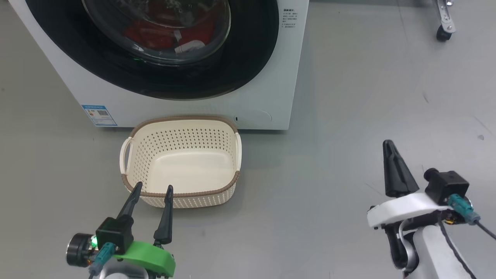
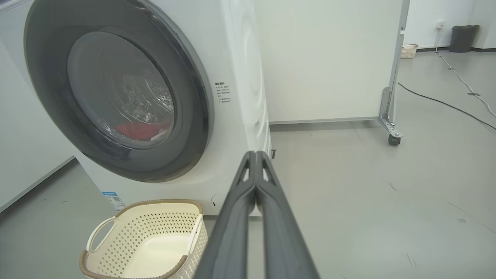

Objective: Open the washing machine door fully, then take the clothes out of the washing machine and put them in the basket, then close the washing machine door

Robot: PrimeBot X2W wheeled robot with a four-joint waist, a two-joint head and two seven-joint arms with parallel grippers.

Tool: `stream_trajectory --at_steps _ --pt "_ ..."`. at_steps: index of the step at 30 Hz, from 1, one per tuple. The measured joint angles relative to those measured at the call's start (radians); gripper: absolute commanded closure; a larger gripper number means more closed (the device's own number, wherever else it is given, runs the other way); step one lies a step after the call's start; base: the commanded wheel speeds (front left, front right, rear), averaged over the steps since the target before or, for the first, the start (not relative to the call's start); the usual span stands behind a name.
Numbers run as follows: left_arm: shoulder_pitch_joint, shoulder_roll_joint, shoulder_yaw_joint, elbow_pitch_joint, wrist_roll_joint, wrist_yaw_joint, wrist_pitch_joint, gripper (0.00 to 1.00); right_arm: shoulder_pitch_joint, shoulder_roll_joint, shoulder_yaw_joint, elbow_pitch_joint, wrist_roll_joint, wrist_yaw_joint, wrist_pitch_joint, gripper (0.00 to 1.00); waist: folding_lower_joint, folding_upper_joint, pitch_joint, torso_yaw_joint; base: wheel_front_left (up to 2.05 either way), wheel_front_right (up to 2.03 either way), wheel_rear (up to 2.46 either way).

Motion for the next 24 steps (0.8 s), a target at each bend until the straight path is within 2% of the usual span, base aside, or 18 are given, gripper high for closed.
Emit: stream_trajectory --at_steps 5,11,18,21,24 --pt "-0.034 0.000 -0.004 -0.011 0.000 0.000 0.000 0.00 -0.055 0.000 -0.035 -0.021 0.082 0.021 0.001 1.00 0.0000 0.0000 0.046 0.009 0.00 0.00 0.00" --pt "-0.079 -0.001 -0.013 -0.026 0.000 -0.001 0.000 0.00 -0.170 0.000 -0.077 -0.048 0.200 0.045 0.051 1.00 0.0000 0.0000 0.119 0.026 0.00 0.00 0.00" --pt "-0.122 -0.003 -0.014 -0.051 -0.034 -0.002 0.000 0.00 -0.324 -0.002 -0.136 -0.070 0.371 0.050 0.159 1.00 0.0000 0.0000 0.208 0.048 0.00 0.00 0.00" --pt "-0.156 -0.004 -0.012 -0.070 -0.034 -0.002 0.000 0.00 -0.444 -0.004 -0.171 -0.086 0.528 0.051 0.235 1.00 0.0000 0.0000 0.262 0.061 0.00 0.00 0.00" --pt "-0.183 -0.005 -0.013 -0.076 -0.034 -0.006 0.000 0.00 -0.529 -0.006 -0.184 -0.092 0.577 0.049 0.288 1.00 0.0000 0.0000 0.303 0.071 0.00 0.00 0.00"
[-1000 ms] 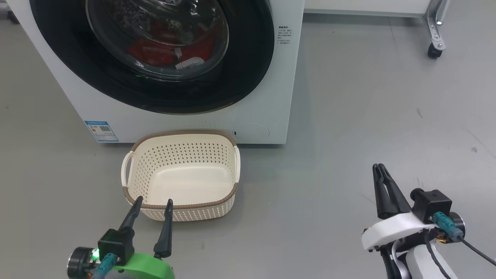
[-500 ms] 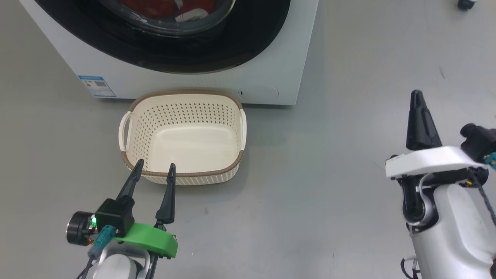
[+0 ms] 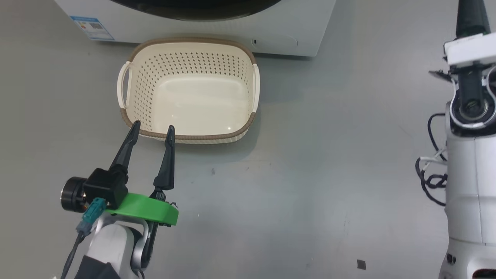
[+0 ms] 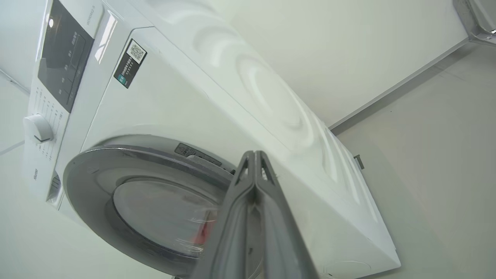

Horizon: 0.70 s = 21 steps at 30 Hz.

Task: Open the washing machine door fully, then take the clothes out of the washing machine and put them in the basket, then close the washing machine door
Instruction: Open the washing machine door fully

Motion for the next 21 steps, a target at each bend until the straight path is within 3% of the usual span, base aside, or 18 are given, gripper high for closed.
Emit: stream_trajectory --at_steps 11,21 --pt "-0.082 -0.005 -0.014 -0.019 -0.017 -0.003 0.000 0.00 -0.270 -0.008 -0.032 0.040 0.133 -0.086 0.183 1.00 0.0001 0.0000 0.139 0.051 0.00 0.00 0.00" --pt "-0.115 -0.008 -0.027 -0.013 -0.035 -0.004 0.000 0.00 -0.425 -0.044 -0.032 0.114 0.218 -0.126 0.344 1.00 0.0001 0.0000 0.219 0.119 0.00 0.00 0.00"
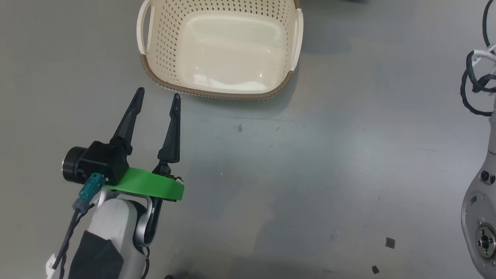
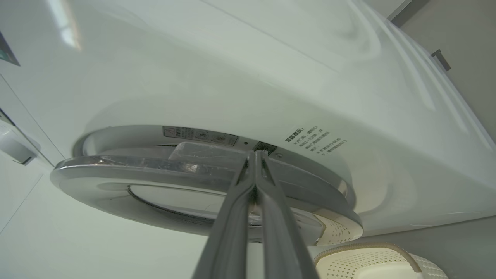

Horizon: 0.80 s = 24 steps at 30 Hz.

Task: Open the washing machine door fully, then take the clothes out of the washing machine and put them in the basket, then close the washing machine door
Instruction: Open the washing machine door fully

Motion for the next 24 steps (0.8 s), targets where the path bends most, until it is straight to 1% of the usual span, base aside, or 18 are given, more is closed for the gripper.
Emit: stream_trajectory --at_steps 3,9,15,19,24 --pt "-0.001 0.000 0.002 0.004 -0.006 0.000 0.000 0.00 -0.047 0.000 -0.005 0.016 0.026 -0.021 0.034 1.00 0.0000 0.0000 0.018 0.015 0.00 0.00 0.00" --pt "-0.006 -0.002 0.001 0.012 -0.009 0.000 0.000 0.00 -0.130 0.003 -0.008 0.053 0.059 -0.041 0.084 1.00 -0.0001 0.0000 0.048 0.035 0.00 0.00 0.00" --pt "-0.024 -0.005 -0.006 0.015 -0.024 0.000 0.000 0.00 -0.177 -0.012 -0.010 0.099 0.059 -0.053 0.114 1.00 -0.0001 0.0000 0.065 0.053 0.00 0.00 0.00" --pt "-0.024 -0.005 -0.007 0.016 -0.025 0.000 0.000 0.00 -0.211 -0.008 -0.021 0.132 0.091 -0.058 0.129 1.00 -0.0001 0.0000 0.070 0.061 0.00 0.00 0.00" --pt "-0.026 -0.006 -0.012 0.018 -0.026 0.000 0.000 0.00 -0.247 -0.006 -0.042 0.171 0.121 -0.073 0.149 1.00 -0.0001 0.0000 0.075 0.068 0.00 0.00 0.00"
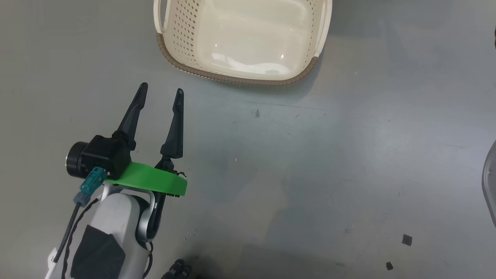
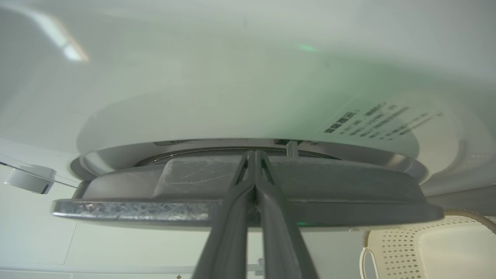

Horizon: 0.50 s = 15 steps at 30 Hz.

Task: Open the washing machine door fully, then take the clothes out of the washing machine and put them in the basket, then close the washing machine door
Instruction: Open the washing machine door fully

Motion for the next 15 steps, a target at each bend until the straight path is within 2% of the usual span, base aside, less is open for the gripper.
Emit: stream_trajectory --at_steps 6,15 --pt "-0.007 -0.001 -0.004 -0.009 -0.042 0.000 0.000 0.00 -0.046 0.002 -0.026 0.051 0.033 -0.011 0.020 1.00 0.0000 0.0000 0.006 0.008 0.00 0.00 0.00" --pt "-0.012 -0.001 -0.010 -0.010 -0.044 -0.004 0.000 0.00 -0.097 -0.012 -0.023 0.129 0.036 -0.020 0.065 1.00 0.0000 0.0000 0.011 0.020 0.00 0.00 0.00"
